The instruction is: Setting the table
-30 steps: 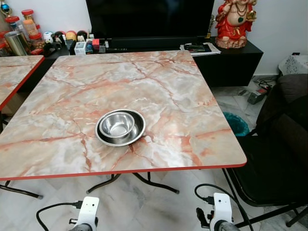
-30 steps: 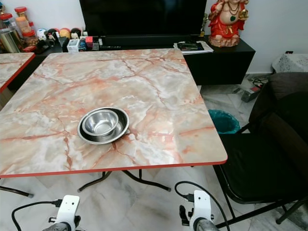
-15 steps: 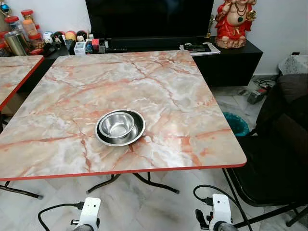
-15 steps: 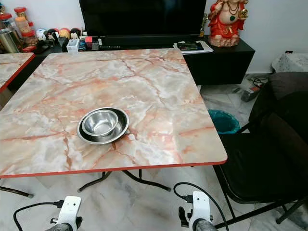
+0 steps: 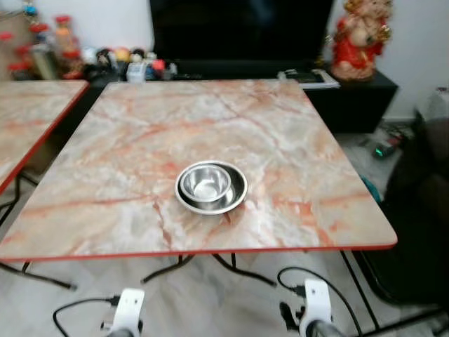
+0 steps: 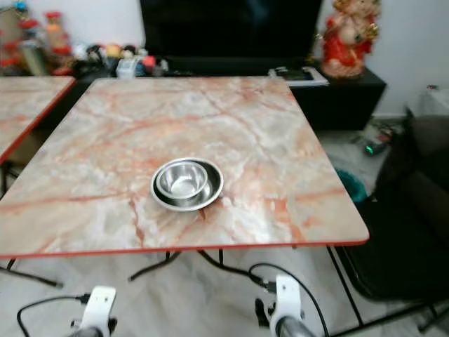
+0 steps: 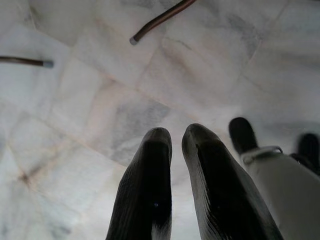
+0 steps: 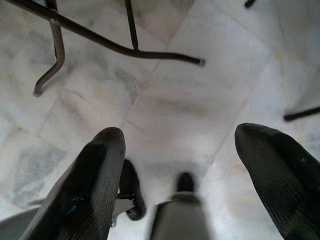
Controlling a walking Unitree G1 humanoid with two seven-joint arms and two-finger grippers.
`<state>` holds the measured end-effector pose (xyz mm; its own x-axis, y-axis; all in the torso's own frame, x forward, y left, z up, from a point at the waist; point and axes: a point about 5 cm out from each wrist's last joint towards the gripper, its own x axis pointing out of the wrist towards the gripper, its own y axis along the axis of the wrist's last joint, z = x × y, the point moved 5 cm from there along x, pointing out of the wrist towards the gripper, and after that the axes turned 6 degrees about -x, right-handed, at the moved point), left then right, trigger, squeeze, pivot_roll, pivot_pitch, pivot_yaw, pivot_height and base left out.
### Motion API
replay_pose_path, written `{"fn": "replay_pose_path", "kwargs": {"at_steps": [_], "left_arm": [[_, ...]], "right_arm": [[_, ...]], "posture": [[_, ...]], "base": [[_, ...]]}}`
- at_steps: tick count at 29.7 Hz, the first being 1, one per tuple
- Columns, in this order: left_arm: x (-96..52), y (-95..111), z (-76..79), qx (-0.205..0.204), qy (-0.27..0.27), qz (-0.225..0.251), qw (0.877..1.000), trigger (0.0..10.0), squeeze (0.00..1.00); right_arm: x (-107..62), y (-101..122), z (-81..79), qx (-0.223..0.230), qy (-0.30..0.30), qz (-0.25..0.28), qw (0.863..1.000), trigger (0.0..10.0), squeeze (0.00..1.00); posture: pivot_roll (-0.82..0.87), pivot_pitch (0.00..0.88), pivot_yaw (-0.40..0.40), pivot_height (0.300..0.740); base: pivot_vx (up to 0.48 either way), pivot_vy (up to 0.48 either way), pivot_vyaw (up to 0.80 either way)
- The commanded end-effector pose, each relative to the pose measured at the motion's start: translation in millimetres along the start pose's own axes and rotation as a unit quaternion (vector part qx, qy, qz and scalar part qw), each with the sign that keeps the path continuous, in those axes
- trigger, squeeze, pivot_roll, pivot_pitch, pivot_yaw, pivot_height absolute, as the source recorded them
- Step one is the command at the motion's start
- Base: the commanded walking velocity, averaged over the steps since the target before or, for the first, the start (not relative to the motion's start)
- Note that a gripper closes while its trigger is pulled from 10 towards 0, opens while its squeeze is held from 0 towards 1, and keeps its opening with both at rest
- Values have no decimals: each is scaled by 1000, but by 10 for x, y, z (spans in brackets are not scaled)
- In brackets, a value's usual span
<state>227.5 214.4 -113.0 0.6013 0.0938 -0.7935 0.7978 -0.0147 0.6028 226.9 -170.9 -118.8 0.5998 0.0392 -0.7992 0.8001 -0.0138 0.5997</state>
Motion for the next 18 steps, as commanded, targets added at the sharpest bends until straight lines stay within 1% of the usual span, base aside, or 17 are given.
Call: {"fn": "replay_pose_path", "kwargs": {"at_steps": [1,12,18], "left_arm": [[2,-10,36,1,-6,-3,1000,10000,0],[5,12,32,0,-5,-1,1000,10000,0],[5,18,11,-1,-2,-1,1000,10000,0]], "right_arm": [[-5,-14,40,0,-6,-4,1000,10000,0],[-4,-26,6,0,-2,-4,1000,10000,0],[-4,-6,-5,13,2,4,1000,10000,0]], "posture": [[-63,0,33,740],[-58,0,36,740],[-46,0,38,740]], "base": [[0,465,0],[0,457,0],[0,459,0]]}}
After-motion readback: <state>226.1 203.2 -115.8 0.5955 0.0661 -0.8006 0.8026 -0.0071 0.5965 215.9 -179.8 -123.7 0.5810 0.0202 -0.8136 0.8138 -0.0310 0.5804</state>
